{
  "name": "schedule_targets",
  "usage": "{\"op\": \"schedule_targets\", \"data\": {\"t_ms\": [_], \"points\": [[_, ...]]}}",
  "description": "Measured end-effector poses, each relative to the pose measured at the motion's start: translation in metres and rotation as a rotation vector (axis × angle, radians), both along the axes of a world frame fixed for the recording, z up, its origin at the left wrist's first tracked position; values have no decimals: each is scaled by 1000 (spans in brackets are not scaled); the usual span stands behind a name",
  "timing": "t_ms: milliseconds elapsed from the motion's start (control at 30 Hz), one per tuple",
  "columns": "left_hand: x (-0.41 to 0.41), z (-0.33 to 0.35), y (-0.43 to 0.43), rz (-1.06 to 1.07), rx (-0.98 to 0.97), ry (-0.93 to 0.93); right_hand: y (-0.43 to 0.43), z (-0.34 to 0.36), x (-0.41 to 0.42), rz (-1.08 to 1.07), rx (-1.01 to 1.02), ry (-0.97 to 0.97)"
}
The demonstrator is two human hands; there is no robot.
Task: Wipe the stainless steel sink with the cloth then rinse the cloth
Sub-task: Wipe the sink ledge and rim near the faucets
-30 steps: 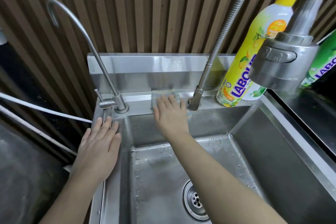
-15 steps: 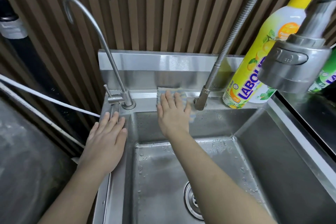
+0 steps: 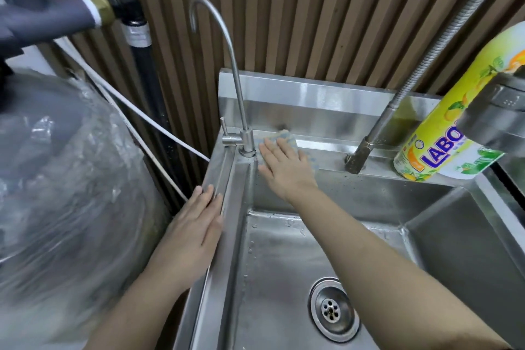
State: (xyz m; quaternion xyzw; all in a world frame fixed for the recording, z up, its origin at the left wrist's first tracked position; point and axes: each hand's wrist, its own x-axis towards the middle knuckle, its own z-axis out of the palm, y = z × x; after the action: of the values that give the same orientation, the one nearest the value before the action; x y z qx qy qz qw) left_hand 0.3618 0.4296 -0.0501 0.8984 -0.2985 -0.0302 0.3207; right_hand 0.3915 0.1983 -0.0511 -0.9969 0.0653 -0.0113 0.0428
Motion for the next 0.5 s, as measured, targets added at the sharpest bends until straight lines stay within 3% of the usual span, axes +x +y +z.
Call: {"op": "schedule_targets", "data": {"t_ms": [167, 300, 500], "points": [[-11, 0, 2, 13, 0, 29, -15, 2, -2, 60, -22, -34], [-14, 1, 4, 11, 20, 46, 9, 1, -9, 19, 96, -113], [-25, -2, 20, -28, 22, 22, 61, 9, -23, 296, 256, -122]]}}
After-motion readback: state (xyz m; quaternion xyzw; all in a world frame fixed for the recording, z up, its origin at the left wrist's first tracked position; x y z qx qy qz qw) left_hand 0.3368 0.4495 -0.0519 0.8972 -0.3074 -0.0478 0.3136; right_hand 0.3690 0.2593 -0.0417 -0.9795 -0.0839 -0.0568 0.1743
